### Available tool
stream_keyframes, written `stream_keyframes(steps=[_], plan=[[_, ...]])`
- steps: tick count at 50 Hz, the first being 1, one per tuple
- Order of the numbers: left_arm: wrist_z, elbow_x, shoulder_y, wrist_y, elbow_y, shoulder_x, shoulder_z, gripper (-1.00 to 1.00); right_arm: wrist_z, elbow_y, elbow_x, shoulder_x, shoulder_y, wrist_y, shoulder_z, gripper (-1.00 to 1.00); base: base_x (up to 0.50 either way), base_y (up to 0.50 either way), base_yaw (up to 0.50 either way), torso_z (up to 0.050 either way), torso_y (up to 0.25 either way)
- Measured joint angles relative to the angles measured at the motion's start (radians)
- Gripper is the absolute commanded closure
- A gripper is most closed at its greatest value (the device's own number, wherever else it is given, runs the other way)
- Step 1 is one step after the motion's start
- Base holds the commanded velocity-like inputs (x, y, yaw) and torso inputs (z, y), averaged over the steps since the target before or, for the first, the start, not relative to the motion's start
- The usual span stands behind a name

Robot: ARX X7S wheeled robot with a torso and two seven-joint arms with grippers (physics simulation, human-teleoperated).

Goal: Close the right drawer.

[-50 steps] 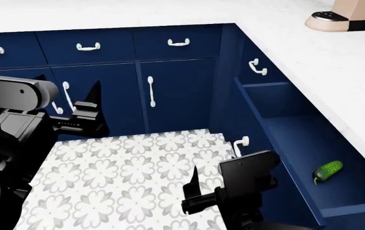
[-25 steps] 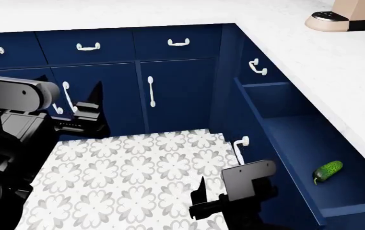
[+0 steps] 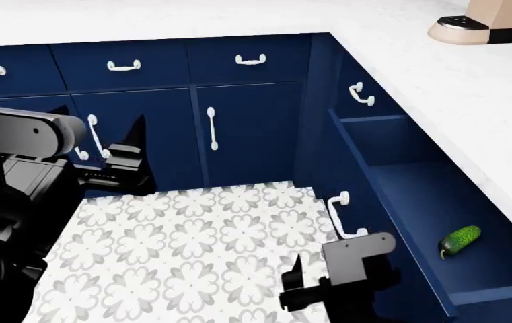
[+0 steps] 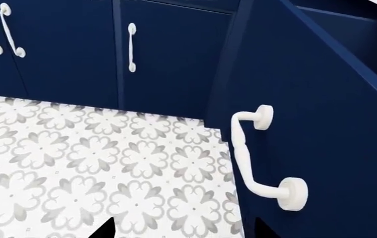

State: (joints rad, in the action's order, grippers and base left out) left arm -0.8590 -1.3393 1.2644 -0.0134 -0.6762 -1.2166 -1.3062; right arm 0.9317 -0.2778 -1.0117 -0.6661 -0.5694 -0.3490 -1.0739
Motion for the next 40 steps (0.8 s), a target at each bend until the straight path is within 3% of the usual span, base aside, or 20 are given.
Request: stream_keyframes(steps=[40], plan=[[-0.005,-0.005,0.005,0.014,-0.023,-0.002,0.016,-1.0,0.001,0.102,0.023,-0.033,0.036,0.075,0.037,-1.0,0.0,0.0,0.0,0.0,0.0]])
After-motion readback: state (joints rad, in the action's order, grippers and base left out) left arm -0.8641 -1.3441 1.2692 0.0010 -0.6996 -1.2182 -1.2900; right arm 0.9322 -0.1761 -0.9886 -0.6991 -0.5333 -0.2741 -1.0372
